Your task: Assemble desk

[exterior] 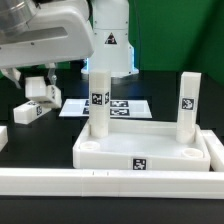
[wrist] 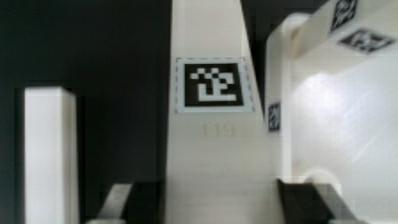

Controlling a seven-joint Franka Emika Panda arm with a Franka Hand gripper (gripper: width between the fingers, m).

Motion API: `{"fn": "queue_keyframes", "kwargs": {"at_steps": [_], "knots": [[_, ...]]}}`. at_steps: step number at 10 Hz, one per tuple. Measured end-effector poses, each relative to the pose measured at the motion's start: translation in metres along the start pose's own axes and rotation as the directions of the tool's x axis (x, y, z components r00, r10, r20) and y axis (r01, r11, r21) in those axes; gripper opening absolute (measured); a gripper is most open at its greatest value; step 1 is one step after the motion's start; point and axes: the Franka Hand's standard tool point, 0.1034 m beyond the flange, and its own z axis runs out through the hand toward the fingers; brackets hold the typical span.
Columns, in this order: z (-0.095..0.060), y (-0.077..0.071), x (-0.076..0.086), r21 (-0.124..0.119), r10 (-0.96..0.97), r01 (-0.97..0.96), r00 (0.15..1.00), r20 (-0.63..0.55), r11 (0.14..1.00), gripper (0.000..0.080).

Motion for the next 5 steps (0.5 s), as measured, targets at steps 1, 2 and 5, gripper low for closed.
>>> {"fn": "queue_keyframes", "kwargs": {"at_steps": [1, 2, 5], "knots": [[-0.001, 0.003, -0.001, -0.013, 0.005, -0.006, 0.998, -0.060, 1.000, 0.0290], [-0.002, 0.004, 0.001, -0.027, 0.009, -0.012, 0.992, -0.123, 1.000, 0.0290], [-0.035, -0.026, -0.001, -0.019, 0.057, -0.067, 0.944, -0.326, 0.998, 0.0290]]}}
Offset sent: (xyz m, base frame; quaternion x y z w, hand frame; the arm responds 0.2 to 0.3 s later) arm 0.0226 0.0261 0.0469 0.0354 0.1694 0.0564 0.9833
